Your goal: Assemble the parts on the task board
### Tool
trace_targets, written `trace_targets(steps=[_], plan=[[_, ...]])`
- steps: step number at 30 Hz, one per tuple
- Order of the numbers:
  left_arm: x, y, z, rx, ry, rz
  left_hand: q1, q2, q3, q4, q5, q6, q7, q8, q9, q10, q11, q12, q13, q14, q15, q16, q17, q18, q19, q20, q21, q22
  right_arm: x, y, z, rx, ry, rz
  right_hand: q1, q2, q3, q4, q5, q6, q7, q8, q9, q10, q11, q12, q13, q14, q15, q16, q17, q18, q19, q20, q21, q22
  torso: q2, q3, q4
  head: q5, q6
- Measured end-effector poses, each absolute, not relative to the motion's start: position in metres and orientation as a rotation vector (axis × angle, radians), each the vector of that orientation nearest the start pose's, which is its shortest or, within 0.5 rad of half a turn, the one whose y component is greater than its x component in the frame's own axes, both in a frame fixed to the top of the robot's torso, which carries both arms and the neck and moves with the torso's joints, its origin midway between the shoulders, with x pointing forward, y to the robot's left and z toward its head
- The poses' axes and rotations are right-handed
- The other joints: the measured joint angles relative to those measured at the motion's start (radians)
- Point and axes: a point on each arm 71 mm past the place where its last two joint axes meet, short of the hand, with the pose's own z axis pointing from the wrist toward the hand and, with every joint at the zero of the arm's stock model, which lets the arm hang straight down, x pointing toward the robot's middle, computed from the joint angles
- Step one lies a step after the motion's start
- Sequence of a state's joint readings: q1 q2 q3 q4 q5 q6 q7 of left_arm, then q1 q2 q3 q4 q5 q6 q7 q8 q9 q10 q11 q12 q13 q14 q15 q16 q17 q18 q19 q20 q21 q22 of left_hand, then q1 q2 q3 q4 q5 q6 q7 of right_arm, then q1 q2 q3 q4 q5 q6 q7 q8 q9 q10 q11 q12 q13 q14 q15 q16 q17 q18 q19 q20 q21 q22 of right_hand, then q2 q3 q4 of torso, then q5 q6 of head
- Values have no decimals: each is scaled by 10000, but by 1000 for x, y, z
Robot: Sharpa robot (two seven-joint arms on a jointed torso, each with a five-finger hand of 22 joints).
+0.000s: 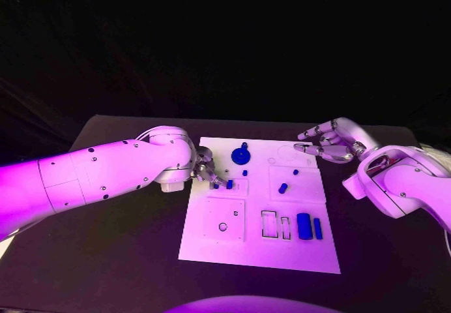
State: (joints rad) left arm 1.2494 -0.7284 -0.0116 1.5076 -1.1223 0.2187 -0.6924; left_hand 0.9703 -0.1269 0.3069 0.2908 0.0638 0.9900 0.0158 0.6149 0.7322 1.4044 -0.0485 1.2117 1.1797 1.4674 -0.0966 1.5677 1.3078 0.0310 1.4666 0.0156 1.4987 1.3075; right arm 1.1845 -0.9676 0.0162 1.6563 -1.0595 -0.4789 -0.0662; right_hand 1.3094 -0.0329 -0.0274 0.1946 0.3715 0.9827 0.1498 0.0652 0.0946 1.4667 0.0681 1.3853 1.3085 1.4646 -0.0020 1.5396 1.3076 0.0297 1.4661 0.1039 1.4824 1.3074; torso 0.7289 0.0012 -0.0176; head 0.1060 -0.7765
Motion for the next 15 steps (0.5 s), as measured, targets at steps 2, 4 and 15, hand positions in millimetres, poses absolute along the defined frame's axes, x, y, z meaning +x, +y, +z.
trace_targets(steps=[2,4,15], plan=[[486,175,-199,-929,23475,-2675,-148,46,-227,7,-37,35,-35,48,14,0,0,46,26,0,0,0,0,0,0,0,2,0,468,-231,-156,3047,15739,8490,0,0,0,0,0,0,0,0,0,0,0,0,0,0,0,0,0,0,0,0,0,0,0,0,1,-3,1],[485,176,-199,-998,23443,-2694,-182,55,-325,6,-40,35,-35,49,14,0,0,46,38,0,0,0,0,0,0,0,38,0,468,-231,-156,3049,15744,8489,0,0,0,0,0,0,0,0,0,0,0,0,0,0,0,0,-1,0,0,0,0,0,-1,-2,1,-7,1],[478,182,-195,-1323,23255,-2906,-126,190,-382,3,-42,33,-34,78,35,35,-35,46,47,0,1,0,-1,-1,0,0,38,-1,469,-233,-157,3075,15766,8446,0,0,0,0,39,0,0,0,-1,0,0,0,0,0,0,0,-1,0,0,0,0,-1,-6,-1,10,-21,12]])
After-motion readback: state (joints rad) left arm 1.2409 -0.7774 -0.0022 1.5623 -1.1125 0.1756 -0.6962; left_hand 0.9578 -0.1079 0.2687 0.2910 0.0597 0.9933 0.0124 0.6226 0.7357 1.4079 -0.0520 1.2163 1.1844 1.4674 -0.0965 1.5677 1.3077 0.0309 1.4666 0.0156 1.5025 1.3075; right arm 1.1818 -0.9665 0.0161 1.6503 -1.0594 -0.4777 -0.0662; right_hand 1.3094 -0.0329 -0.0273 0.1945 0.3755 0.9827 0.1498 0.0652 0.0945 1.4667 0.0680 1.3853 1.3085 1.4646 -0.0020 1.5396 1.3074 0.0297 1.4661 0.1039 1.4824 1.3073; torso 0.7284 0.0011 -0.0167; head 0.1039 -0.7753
